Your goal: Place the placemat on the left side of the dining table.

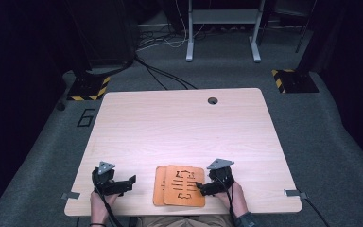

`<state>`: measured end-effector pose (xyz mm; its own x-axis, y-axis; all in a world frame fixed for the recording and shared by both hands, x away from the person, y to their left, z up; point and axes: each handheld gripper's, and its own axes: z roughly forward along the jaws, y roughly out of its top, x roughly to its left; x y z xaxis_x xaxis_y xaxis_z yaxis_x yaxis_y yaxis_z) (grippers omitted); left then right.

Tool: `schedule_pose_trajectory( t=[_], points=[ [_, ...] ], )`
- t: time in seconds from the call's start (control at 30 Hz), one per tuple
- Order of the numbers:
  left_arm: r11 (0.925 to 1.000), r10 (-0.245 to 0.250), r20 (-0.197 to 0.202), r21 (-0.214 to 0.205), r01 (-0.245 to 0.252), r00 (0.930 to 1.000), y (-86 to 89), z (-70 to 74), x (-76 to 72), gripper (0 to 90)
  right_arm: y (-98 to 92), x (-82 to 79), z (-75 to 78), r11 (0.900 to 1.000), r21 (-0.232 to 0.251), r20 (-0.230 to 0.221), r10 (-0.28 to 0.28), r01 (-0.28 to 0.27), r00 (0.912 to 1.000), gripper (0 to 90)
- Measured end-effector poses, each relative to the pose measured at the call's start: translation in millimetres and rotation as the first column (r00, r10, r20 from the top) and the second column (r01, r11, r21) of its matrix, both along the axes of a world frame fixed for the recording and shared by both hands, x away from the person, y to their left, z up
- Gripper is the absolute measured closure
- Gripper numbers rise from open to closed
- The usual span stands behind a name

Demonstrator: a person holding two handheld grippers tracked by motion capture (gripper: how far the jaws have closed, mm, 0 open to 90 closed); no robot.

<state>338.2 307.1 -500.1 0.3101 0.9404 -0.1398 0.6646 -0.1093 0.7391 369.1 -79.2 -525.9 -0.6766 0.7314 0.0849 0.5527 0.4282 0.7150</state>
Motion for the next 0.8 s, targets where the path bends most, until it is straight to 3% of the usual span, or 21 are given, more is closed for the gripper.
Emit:
schedule_pose_trajectory(
  t=[0.27, 0.47, 0.5, 0.8],
  points=[
    [0.9963, -0.085, -0.023, -0.011, 0.085, 0.9961, -24.2, -0.4, -0.8, 0.5, -0.1, 0.0, -0.1, 1.0, 0.001, 0.001, 0.001, -0.001, 1.0, 5.3],
    [0.9921, -0.122, -0.028, -0.031, 0.121, 0.9922, -40.4, -1.3, -0.9, 0.1, -0.2, 0.0, -0.2, 1.0, 0.0, 0.003, 0.002, -0.002, 1.0, 5.3],
    [0.9899, -0.141, -0.03, -0.018, 0.141, 0.9895, -42.5, -0.8, -1.1, 0.1, -0.2, 0.0, -0.2, 1.0, 0.001, 0.003, 0.001, -0.001, 1.0, 5.2],
    [0.9747, -0.221, -0.041, -0.042, 0.22, 0.9743, -70.2, -1.5, 1.2, 0.1, -0.2, -0.1, -0.2, 1.0, 0.001, 0.003, 0.0, 0.0, 1.0, 5.2]
  ],
)
